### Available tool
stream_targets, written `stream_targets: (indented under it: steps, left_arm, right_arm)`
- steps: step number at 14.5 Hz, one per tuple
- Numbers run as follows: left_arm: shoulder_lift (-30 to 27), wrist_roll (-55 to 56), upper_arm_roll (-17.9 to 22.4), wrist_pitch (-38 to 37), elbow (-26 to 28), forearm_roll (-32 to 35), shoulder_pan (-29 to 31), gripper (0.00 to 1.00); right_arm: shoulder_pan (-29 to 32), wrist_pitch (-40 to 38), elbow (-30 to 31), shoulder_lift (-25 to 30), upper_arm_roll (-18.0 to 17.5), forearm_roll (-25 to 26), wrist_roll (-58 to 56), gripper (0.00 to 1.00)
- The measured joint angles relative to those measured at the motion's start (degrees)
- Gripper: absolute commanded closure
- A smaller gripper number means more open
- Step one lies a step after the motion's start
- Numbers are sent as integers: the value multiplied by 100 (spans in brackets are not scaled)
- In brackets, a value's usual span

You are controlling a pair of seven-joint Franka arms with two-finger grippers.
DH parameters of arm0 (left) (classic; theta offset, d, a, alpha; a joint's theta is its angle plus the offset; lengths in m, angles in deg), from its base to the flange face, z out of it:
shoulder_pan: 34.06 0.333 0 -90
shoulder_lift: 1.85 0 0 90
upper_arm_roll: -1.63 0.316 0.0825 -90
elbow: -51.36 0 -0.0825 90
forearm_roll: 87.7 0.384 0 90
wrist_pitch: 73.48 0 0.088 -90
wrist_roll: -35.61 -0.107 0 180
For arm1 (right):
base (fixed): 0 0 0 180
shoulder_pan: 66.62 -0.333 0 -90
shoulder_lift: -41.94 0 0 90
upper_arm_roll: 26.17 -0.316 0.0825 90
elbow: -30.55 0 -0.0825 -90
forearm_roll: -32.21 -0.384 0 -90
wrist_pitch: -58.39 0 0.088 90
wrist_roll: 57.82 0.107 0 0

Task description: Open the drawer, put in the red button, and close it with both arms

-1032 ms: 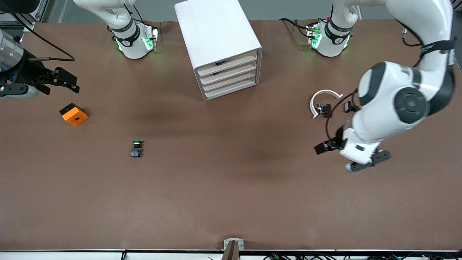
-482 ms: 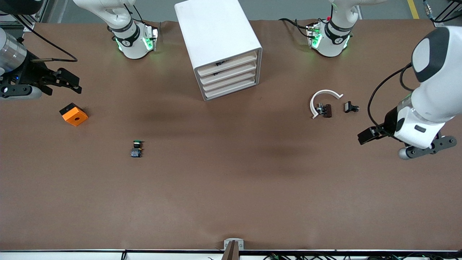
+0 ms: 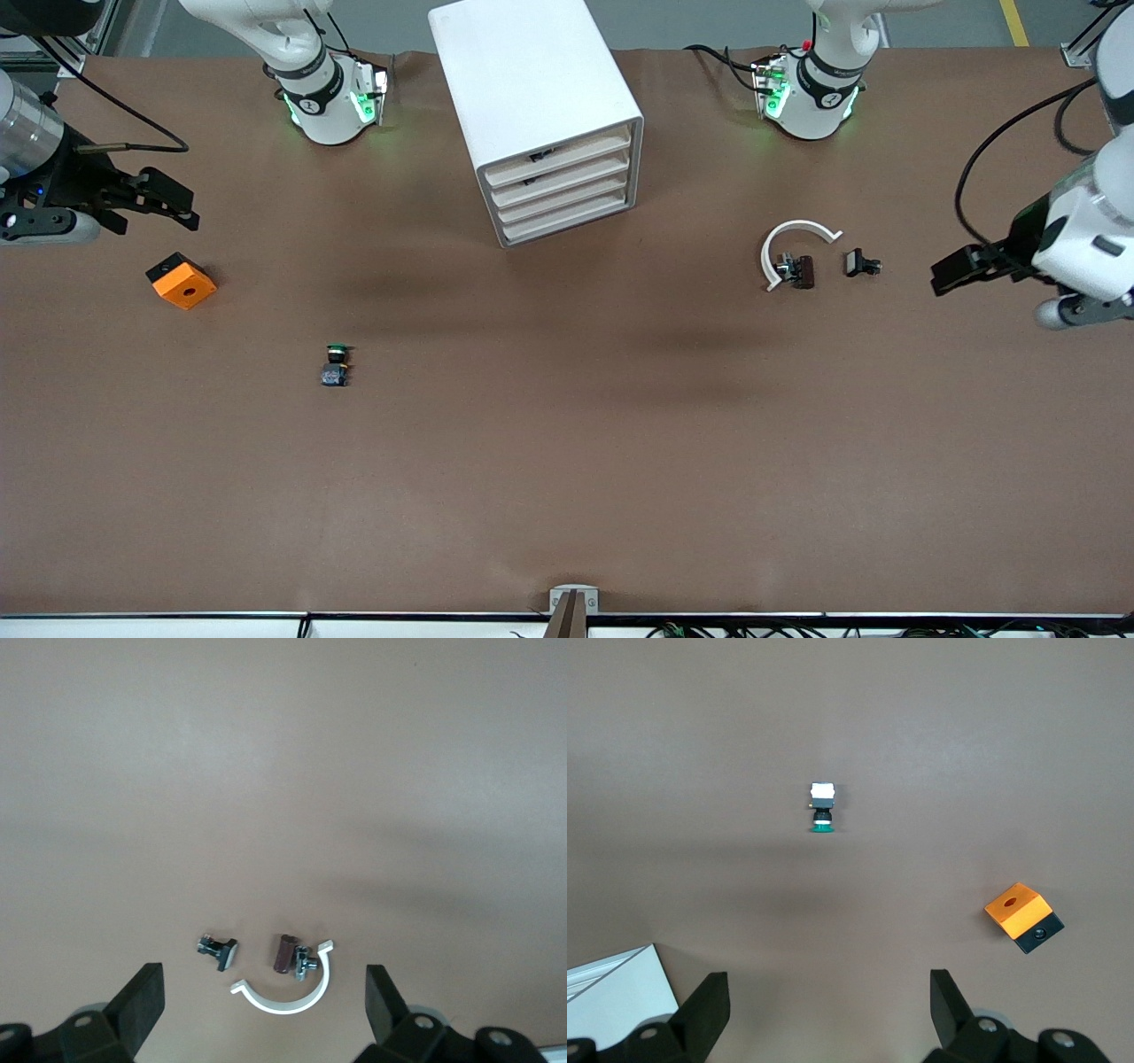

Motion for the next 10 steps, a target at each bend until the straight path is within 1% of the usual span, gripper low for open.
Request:
stream_targets:
  steps: [7,10]
  left_arm:
    - [-101,-101,-22,0,8,29,4,0]
    - [-386,-100,61,-6,164,37,-127,0]
  right_arm:
    - [-1,4,-16,0,0,0,1,0]
    - [0,13,-38,0,0,0,2,0]
